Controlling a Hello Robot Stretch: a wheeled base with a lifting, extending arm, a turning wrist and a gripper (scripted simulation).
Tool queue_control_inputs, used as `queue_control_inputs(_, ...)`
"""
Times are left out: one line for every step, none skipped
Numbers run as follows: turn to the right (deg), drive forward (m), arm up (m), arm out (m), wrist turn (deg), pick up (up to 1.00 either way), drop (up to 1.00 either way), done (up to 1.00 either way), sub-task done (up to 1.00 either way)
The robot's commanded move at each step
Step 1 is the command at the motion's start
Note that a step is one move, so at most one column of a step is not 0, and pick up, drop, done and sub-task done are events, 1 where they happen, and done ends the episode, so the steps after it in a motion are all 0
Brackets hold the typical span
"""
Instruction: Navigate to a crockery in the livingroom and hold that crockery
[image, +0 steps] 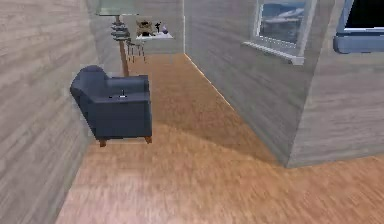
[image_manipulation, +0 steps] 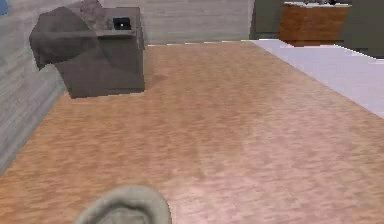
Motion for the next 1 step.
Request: queue_control_inputs(0.0,1.00,0.00,0.00,0.0,0.00,0.00,0.00,0.00)
